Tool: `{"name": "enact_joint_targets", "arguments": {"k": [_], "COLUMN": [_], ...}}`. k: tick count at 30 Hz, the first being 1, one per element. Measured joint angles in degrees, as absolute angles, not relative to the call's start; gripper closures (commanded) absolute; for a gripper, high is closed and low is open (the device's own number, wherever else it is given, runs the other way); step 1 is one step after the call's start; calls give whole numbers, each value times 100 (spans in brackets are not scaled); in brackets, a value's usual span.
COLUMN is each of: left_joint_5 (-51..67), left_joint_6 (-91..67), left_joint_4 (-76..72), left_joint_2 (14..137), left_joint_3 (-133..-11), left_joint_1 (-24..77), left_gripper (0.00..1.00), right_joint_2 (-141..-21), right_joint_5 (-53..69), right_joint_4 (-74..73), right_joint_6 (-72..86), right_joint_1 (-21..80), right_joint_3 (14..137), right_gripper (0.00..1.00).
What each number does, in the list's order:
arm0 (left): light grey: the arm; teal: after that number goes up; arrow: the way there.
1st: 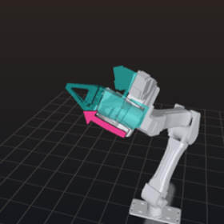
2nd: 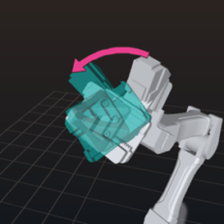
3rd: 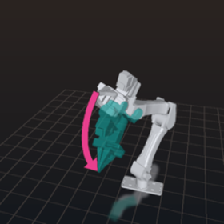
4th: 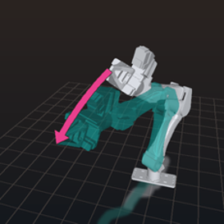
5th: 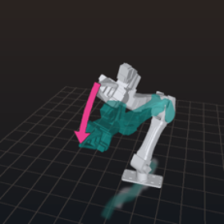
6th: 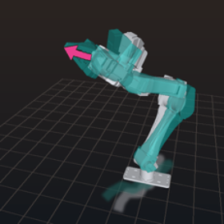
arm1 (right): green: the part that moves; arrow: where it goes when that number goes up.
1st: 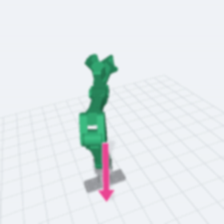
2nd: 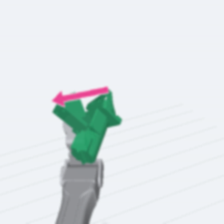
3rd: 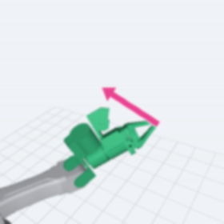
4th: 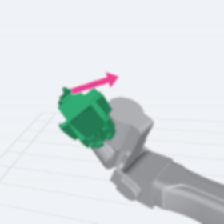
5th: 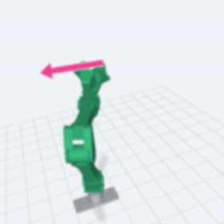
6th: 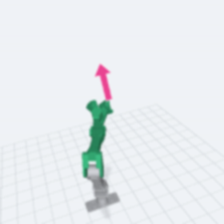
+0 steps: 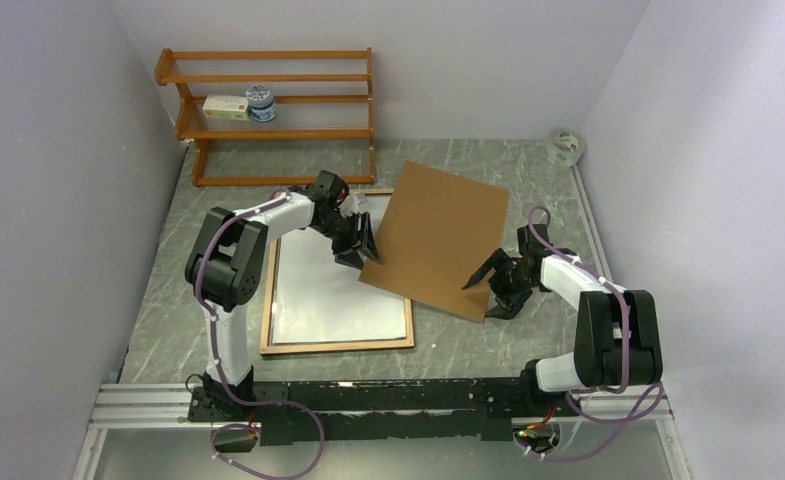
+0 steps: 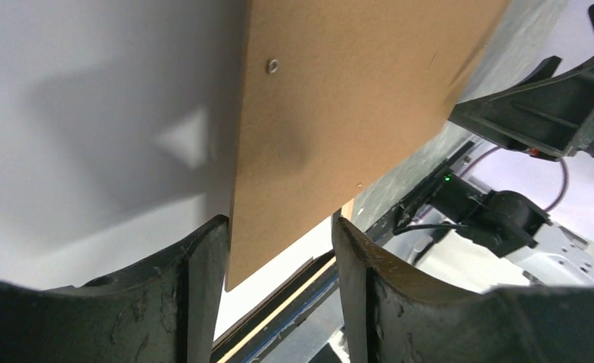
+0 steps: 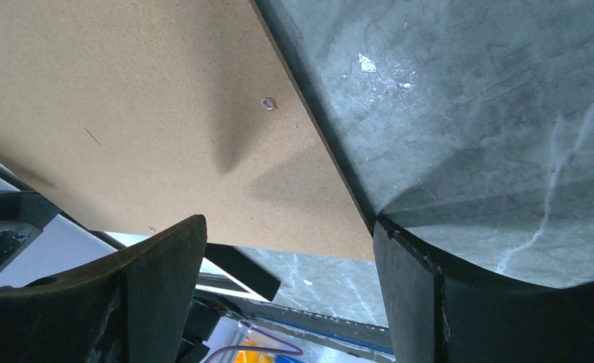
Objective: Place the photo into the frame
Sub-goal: Move the photo frame item to the center of the board, then turn over the photo frame item at the center of the board.
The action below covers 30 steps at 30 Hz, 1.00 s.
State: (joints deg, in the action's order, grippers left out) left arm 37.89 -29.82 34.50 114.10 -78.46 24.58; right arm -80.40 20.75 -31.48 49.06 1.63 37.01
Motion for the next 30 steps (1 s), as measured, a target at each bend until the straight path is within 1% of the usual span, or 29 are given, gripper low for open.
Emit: {"name": "enact_joint_targets", "arguments": {"k": [3, 4, 8, 12, 15, 17, 21, 27, 30], "left_joint_5": [4045, 4101, 4219, 4241, 4088, 3981, 3931, 4123, 4283], "left_joint_6": [-3059, -3074, -3092, -3092, -3087, -3087, -3131, -3406, -3592], "left_joint_4": [3267, 3236, 3140, 3116, 3173, 3216, 3140, 2882, 2622], "left_joint_2": [11448, 11461, 11483, 11513, 11513, 11513, 11513, 11513, 11513], "left_joint_3": [-7725, -7710, -7708, -7710, -7710, -7706, -7588, -7312, -7231], "left_joint_1": [2331, 2305, 2274, 2287, 2370, 2425, 2482, 2438, 2331], "left_gripper": [50, 49, 39, 32, 29, 30, 38, 58, 65], "right_joint_2": [-8044, -8044, -8044, -8044, -8047, -8042, -8012, -7975, -7959], "right_joint_5": [2091, 2093, 2095, 2097, 2143, 2158, 2167, 2167, 2167], "right_joint_4": [-3148, -3148, -3146, -3140, -3085, -3070, -3044, -3020, -3011], "right_joint_6": [4904, 4906, 4906, 4908, 4912, 4915, 4917, 4917, 4917], "right_joint_1": [154, 154, 154, 154, 156, 156, 156, 156, 156], "right_joint_3": [3704, 3704, 3704, 3701, 3693, 3684, 3662, 3634, 3625], "right_gripper": [16, 16, 16, 16, 16, 16, 16, 16, 16]}}
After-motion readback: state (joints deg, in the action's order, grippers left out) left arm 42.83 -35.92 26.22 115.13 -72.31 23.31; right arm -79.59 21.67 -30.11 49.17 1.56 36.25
